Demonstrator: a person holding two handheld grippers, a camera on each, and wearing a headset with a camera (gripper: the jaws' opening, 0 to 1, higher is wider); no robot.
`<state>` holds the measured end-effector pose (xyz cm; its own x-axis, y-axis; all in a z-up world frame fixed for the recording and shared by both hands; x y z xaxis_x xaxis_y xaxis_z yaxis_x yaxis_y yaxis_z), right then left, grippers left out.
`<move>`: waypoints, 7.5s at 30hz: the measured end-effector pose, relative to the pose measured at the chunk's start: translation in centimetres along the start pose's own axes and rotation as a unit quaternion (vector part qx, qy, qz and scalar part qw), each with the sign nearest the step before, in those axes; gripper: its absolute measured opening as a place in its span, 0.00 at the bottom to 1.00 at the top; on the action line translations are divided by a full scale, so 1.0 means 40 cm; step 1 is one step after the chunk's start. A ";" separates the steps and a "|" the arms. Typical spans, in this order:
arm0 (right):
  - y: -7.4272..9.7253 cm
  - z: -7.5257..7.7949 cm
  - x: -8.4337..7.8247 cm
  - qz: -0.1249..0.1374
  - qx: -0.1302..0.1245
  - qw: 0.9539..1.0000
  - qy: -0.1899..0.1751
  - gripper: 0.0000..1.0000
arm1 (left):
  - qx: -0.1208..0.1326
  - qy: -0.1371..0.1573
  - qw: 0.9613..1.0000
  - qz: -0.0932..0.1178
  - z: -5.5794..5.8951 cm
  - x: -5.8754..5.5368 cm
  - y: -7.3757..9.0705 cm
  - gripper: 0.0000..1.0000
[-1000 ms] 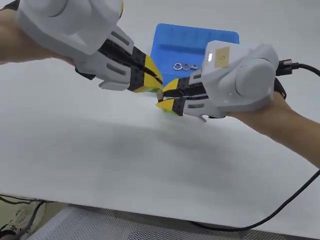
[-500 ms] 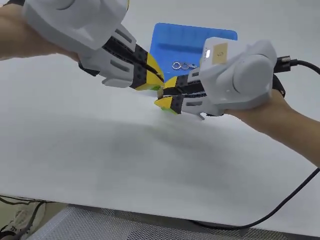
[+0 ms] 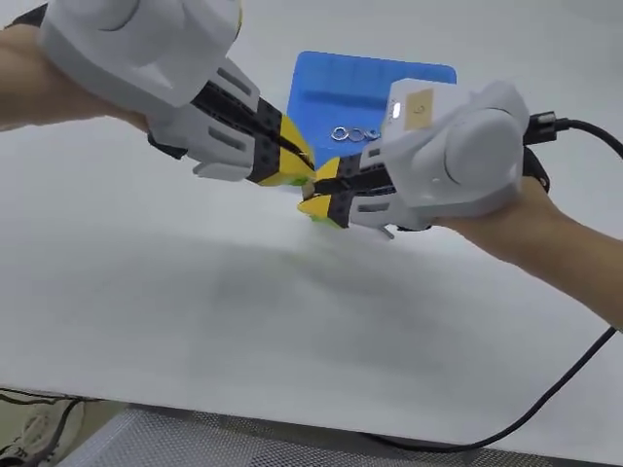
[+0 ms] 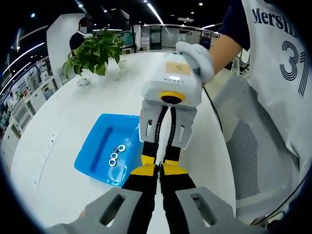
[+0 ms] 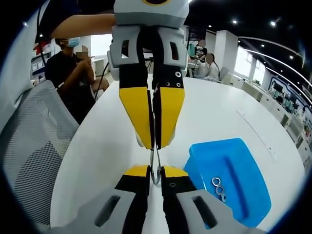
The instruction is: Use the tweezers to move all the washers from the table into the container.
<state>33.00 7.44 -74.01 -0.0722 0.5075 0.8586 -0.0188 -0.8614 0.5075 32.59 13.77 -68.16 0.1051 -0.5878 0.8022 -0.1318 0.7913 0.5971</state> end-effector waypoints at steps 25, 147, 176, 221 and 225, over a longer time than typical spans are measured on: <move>0.122 0.015 0.129 0.020 -0.038 0.998 0.043 0.09 | 0.001 -0.060 0.998 0.015 0.011 0.157 0.086 0.05; 0.190 -0.028 0.051 -0.027 -0.013 0.999 0.020 0.07 | -0.001 -0.058 0.998 -0.003 0.050 0.042 0.015 0.05; 0.101 0.023 -0.117 -0.100 0.008 0.995 0.000 0.07 | -0.022 -0.007 0.997 -0.068 -0.013 -0.102 -0.142 0.05; 0.098 0.012 -0.145 -0.108 -0.002 0.994 -0.026 0.18 | 0.009 0.041 0.997 -0.062 -0.024 -0.146 -0.141 0.09; 0.117 0.010 -0.146 -0.115 -0.017 0.993 -0.024 0.21 | 0.018 0.046 0.997 -0.050 -0.019 -0.139 -0.124 0.13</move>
<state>33.71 0.45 -76.61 -0.0141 0.6899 0.7238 -0.0624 -0.7230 0.6880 33.40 13.25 -75.59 0.2099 -0.6447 0.7350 -0.1520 0.7211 0.6759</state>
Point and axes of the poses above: the centre of the closed fingertips' face, and the gripper's own axes: y roughly backward along the fingers, z roughly to its right, x roughly out of its top, the point moved 6 cm from there along y, roughly backward along the fingers, and after that the axes turned 6 degrees about z, right-handed, at the moved point
